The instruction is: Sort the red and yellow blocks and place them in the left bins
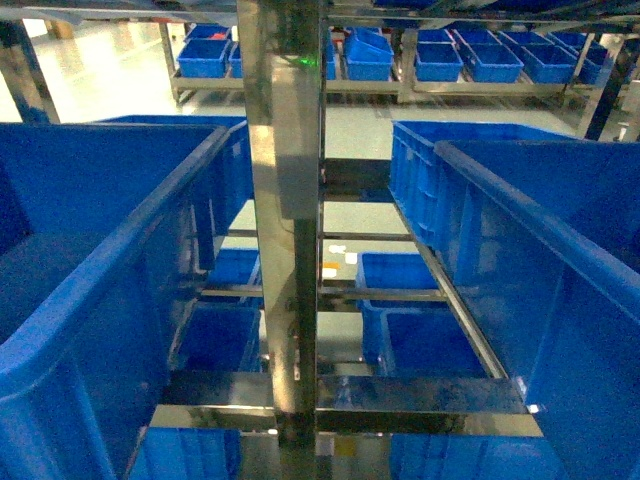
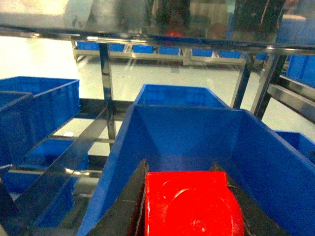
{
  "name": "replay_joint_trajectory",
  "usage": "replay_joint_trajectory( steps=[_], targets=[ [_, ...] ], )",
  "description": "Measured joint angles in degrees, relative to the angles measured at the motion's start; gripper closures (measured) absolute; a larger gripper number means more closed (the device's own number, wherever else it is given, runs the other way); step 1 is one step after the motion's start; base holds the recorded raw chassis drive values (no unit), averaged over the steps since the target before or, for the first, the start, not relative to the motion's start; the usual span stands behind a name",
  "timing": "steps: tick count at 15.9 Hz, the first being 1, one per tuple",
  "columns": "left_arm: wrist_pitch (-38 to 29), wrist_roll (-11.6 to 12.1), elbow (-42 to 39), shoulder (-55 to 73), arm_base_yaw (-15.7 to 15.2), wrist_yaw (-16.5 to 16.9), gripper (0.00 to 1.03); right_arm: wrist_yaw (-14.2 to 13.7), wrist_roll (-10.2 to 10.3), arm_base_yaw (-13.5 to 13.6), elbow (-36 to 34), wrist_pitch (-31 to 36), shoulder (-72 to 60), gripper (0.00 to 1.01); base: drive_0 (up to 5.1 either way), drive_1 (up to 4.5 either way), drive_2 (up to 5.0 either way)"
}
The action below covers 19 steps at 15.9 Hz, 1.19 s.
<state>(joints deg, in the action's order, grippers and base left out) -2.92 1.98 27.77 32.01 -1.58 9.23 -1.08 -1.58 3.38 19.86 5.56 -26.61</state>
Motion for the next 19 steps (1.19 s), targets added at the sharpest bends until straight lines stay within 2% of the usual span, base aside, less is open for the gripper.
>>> replay_joint_trajectory(
  steps=[7,8,11,13,19],
  targets=[
    [-0.1,0.0,0.0,-0.6,0.0,0.0,0.76,0.0,0.0,0.0,0.0,0.3,0.5,0.73,0.0,0.0,0.0],
    [-0.1,0.0,0.0,-0.6,0.0,0.0,0.76,1.8,0.8,-1.0,0.2,-2.5,0.0,0.73,0.0,0.0,0.0],
    [-0.1,0.0,0.0,-0.6,0.0,0.0,0.76,4.6,3.2,-4.3,1.9,-5.1,-4.5,0.73,0.0,0.0,0.0],
    [-0.1,0.0,0.0,-0.6,0.0,0.0,0.76,7.1,4.2,-6.1,3.9,-4.1,-9.1,0.73,0.0,0.0,0.0],
    [-0.1,0.0,0.0,-0.6,0.0,0.0,0.76,13.1,7.6,-9.1,8.5,-3.8,-25.0,0.73,0.0,0.0,0.0]
  ],
)
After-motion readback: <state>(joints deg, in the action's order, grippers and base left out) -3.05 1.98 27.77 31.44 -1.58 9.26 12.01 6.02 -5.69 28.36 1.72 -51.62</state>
